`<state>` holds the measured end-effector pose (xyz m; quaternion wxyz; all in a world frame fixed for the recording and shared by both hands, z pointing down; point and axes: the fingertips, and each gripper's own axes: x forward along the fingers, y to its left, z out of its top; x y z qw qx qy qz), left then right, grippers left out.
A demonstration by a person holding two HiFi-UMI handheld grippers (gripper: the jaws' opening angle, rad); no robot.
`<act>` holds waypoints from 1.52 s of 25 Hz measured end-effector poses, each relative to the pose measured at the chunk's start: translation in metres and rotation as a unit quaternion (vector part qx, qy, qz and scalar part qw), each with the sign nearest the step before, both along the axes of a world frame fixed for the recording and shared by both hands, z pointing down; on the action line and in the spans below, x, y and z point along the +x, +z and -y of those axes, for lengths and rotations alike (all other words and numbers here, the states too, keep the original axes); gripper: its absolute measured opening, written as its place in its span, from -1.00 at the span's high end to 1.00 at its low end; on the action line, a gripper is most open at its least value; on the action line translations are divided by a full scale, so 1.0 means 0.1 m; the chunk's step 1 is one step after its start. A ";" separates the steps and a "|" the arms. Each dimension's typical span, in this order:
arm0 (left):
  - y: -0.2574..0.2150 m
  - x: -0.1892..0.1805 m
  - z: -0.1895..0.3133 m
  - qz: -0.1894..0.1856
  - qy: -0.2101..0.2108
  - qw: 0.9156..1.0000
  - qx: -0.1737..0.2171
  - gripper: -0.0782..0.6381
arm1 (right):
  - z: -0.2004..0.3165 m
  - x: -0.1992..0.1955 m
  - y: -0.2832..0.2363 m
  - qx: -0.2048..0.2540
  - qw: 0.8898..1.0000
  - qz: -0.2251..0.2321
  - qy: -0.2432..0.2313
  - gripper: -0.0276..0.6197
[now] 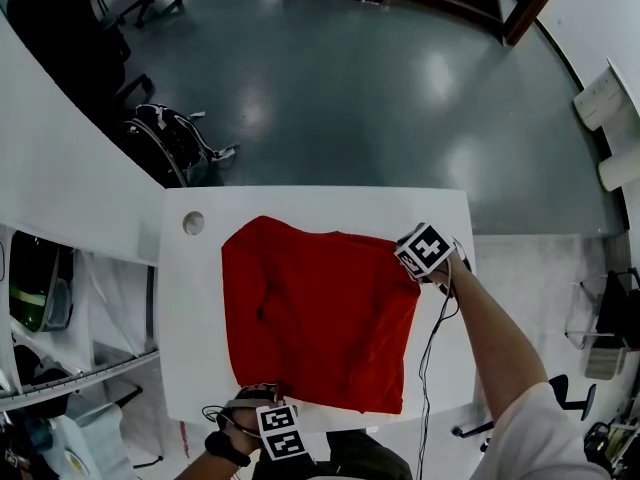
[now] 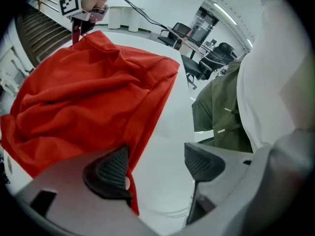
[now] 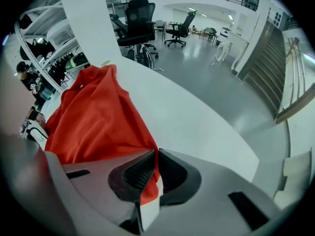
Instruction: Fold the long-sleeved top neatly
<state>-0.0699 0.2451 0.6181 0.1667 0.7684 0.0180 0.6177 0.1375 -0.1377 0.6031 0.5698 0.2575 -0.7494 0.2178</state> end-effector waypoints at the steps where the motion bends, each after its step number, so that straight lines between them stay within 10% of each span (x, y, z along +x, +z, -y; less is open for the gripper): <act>1: 0.00 -0.02 -0.02 0.000 -0.004 1.000 -0.004 -0.23 | 0.02 0.03 0.00 0.002 1.000 -0.003 0.005 0.82; 23: -0.04 -0.24 -0.38 -0.016 -0.074 0.996 -0.049 -0.23 | 0.36 0.42 0.02 0.059 0.996 -0.051 0.053 0.81; 29: -0.13 -0.24 -0.32 -0.054 -0.103 0.992 -0.059 -0.23 | 0.36 0.43 -0.22 0.089 0.992 0.010 0.088 0.51; 38: -0.34 -0.42 -0.18 -0.041 -0.057 0.997 0.045 -0.23 | -1.92 0.43 -0.58 -0.003 0.993 0.094 0.068 0.47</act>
